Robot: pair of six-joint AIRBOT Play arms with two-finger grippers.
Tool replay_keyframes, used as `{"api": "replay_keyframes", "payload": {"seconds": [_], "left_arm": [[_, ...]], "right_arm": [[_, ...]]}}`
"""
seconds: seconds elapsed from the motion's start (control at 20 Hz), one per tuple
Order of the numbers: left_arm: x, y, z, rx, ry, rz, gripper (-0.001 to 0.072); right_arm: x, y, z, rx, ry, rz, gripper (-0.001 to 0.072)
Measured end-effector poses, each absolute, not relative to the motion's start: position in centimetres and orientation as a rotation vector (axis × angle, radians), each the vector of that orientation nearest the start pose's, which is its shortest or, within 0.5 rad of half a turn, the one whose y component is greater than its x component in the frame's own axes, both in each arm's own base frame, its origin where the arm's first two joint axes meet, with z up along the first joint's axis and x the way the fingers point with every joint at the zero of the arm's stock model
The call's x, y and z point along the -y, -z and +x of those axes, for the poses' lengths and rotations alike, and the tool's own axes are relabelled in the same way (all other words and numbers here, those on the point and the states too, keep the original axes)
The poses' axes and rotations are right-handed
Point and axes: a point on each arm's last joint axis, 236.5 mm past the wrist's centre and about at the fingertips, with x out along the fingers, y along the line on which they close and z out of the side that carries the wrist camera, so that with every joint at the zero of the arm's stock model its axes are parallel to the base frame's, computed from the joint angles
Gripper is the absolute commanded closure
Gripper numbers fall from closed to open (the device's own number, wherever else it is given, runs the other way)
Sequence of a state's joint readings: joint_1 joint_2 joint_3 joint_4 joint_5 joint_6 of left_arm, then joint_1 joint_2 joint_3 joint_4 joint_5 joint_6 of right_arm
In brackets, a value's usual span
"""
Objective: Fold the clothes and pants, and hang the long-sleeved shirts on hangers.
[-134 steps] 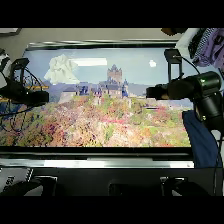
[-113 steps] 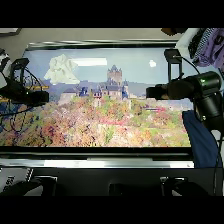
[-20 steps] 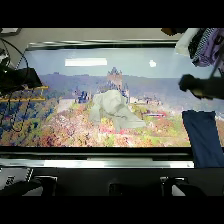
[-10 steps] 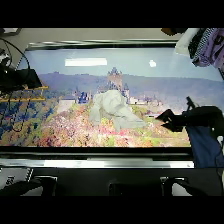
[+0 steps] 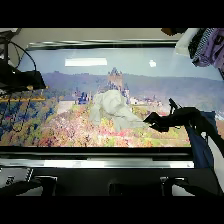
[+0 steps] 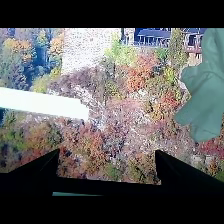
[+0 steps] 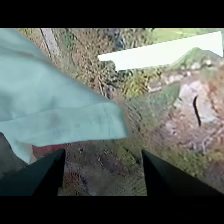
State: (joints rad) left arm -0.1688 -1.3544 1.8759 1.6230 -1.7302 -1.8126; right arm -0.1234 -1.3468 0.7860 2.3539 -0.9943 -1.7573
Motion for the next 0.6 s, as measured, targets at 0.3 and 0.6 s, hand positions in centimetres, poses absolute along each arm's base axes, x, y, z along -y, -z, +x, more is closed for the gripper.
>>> {"api": "replay_keyframes", "payload": {"seconds": [0.3,0.6], "left_arm": [[4.3,-16.1,37.4,-1.286,-0.060,-0.062,0.0026],[3.2,-12.6,37.5,-1.345,-0.065,-0.058,0.0030]], "right_arm": [[-10.2,9.5,34.1,-1.405,-0.204,0.806,0.0227],[-11.5,11.4,33.7,-1.437,-0.222,0.748,0.0678]]}}
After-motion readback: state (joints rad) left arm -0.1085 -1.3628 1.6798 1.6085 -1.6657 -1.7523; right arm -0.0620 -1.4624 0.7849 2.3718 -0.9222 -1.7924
